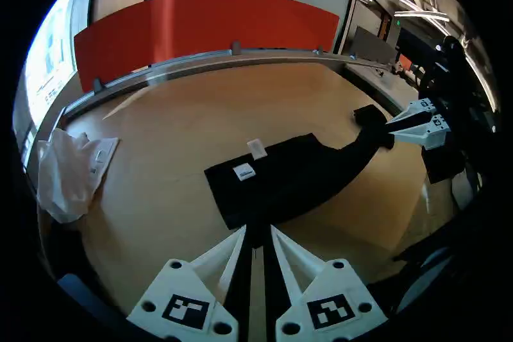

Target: Fold towel

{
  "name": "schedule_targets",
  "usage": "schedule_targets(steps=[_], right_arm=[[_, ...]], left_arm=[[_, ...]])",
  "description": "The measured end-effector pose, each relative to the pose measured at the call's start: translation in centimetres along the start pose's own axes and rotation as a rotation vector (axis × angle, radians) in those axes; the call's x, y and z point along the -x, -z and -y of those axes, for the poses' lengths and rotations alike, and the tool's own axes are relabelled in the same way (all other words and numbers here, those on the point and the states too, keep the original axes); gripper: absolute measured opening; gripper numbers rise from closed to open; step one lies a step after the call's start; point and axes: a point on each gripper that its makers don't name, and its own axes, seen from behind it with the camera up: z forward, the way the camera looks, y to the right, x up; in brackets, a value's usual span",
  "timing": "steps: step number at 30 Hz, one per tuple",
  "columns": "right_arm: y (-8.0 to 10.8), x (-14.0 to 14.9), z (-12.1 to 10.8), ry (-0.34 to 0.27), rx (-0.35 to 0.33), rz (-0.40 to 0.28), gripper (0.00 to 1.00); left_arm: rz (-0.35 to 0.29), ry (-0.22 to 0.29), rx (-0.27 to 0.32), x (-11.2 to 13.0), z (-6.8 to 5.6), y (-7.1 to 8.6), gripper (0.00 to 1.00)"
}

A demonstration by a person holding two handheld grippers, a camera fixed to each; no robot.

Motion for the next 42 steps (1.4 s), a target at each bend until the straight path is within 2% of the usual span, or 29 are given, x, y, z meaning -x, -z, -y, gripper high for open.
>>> schedule_targets(steps=[9, 15, 27, 42], right_arm=[[-2.3, -0.3, -2.3, -0.003, 0.020, 0.024, 0.17], [-3.8, 0.2, -3.3, -0.008, 0.021, 0.050, 0.17], [-5.9, 2.0, -4.4, -0.019, 0.023, 0.106, 0.17], [-9.4, 4.6, -6.1, -0.061, 0.045, 0.168, 0.17]], left_arm=[[0.013, 0.007, -0.002, -1.0, 1.2, -2.8, 0.11], [0.032, -0.005, -0.003, -1.1, 2.1, -4.8, 0.11], [0.070, -0.035, 0.000, -0.5, 2.9, -7.8, 0.11], [0.101, -0.059, -0.040, 0.5, 4.2, -12.1, 0.14]])
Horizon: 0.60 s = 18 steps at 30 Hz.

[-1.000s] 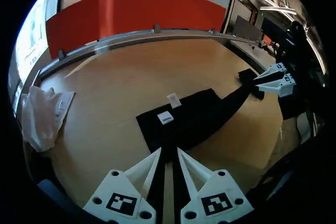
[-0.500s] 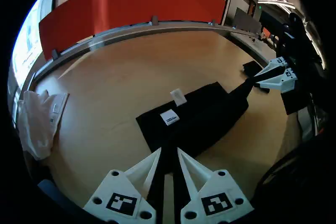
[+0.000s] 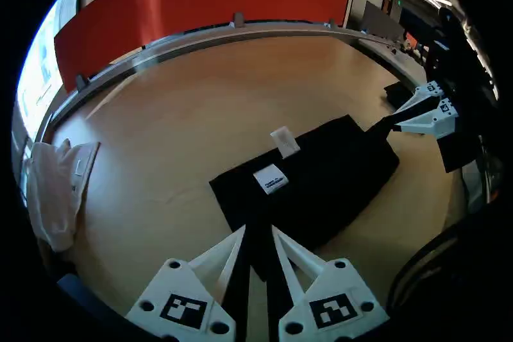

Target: Fold towel

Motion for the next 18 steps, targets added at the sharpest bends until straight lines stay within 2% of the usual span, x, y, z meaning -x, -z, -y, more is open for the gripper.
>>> schedule_targets(steps=[6, 10, 18], right_arm=[[-1.3, 0.6, -0.3, -0.016, 0.010, 0.020, 0.18], [-1.8, 0.6, -0.6, -0.014, 0.023, 0.024, 0.19], [-2.8, 0.5, -1.7, -0.022, 0.059, 0.028, 0.27]], left_arm=[[0.011, 0.008, -0.023, 0.2, 0.8, -1.3, 0.17], [0.019, -0.009, -0.038, 0.1, 1.2, -1.8, 0.17], [0.029, -0.040, -0.065, -0.3, 2.1, -2.6, 0.31]])
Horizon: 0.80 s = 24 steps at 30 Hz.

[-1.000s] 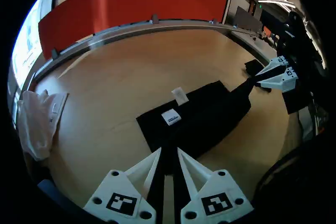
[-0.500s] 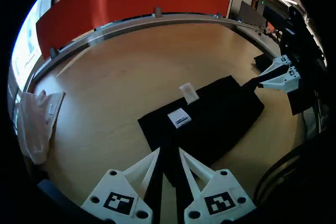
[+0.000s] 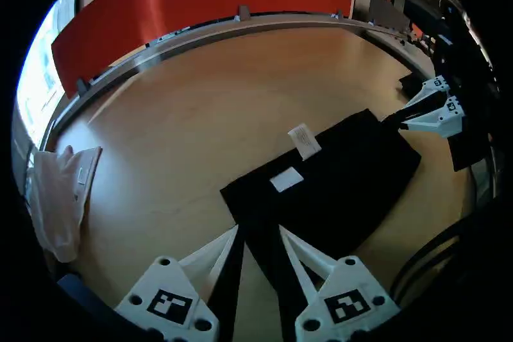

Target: Fold towel

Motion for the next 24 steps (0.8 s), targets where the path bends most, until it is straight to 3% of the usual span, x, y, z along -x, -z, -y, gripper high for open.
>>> schedule_targets(steps=[8, 10, 16, 18, 24], right_arm=[[-0.4, -0.2, -1.2, -0.029, 0.039, -0.003, 0.36], [-0.5, -0.3, -1.5, -0.035, 0.048, -0.005, 0.40], [-0.2, -0.3, -1.9, -0.050, 0.062, -0.009, 0.74], [-0.1, -0.3, -1.8, -0.053, 0.056, -0.011, 0.85], [0.6, -0.1, -1.8, -0.062, 0.064, -0.019, 0.86]], left_arm=[[-0.003, -0.039, -0.044, -0.5, 1.2, -0.4, 0.48], [-0.007, -0.040, -0.058, -0.6, 1.6, -0.4, 0.61], [-0.022, -0.016, -0.085, -0.9, 2.5, 0.2, 1.00], [-0.027, -0.002, -0.089, -1.0, 2.7, 0.5, 1.00], [-0.036, 0.031, -0.081, -0.9, 2.6, 1.2, 1.00]])
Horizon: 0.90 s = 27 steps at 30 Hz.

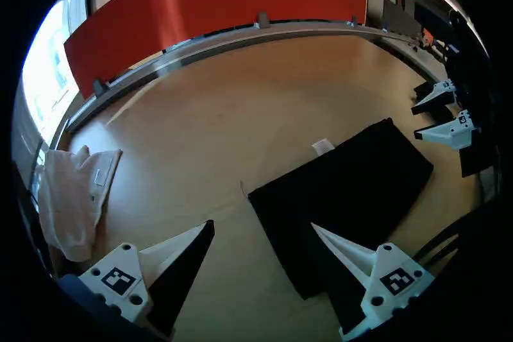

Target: Fold towel

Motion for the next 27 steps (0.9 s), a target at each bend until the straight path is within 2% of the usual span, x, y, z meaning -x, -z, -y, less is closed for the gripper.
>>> schedule_targets(steps=[12, 27], right_arm=[[2.1, 0.8, 0.9, -0.025, -0.007, -0.022, 0.86], [5.3, 3.8, 2.3, -0.045, -0.008, -0.025, 0.86]], left_arm=[[0.001, 0.006, -0.006, 1.4, -0.3, 1.9, 1.00], [0.005, 0.036, -0.026, 4.6, -1.1, 4.9, 1.00]])
